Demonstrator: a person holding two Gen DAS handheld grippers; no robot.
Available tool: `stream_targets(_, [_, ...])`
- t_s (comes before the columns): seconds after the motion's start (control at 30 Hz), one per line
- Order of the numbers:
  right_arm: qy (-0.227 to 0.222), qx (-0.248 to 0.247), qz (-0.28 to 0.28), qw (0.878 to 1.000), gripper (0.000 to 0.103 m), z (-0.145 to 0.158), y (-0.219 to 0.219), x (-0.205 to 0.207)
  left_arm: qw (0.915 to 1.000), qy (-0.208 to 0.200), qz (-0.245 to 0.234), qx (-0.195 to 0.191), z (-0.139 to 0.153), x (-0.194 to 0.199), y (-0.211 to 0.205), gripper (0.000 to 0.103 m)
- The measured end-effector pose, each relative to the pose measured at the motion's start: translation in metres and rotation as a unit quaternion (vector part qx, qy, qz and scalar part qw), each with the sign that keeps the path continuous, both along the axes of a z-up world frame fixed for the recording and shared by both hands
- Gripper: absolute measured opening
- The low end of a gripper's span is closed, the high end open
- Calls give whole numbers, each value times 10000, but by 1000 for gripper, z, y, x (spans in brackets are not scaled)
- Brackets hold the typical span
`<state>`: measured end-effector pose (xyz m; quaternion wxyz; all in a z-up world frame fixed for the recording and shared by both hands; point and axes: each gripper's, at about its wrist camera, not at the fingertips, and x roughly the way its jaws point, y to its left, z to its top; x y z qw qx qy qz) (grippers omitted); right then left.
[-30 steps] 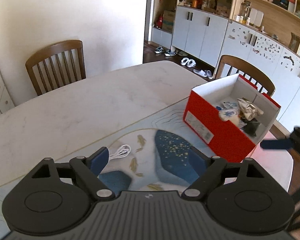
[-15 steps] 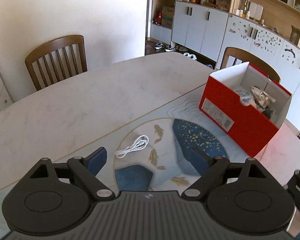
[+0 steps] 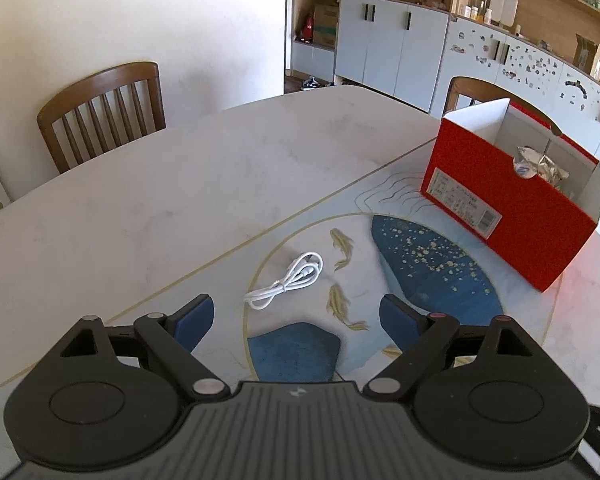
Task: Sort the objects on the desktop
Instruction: 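Grasp the white USB cable with the left tool while the right tool grasps the green toothbrush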
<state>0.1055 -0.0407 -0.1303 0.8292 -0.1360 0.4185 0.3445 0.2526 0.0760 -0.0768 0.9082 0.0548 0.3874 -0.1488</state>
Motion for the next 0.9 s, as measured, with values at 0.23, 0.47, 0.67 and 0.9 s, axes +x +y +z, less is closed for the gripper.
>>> stream_targets(0.23, [-60,-172,34,9998,79,-16,14,0,9982,-409,-328,300,-16,7,-3,90])
stream_targets(0.47, [-100,-234,0,9997,70,-21,18,0,9968,-471,-573,302,-35,19,-3,90])
stream_targets(0.67, [-165,-294,-86,9994,69,-19,17,3,9952,-451,-746,456,-50,27,-10,90])
stream_targets(0.9, [-186,-314,-120,9993,52,-17,11,10,9955,-240,-728,548,-65,44,-9,90])
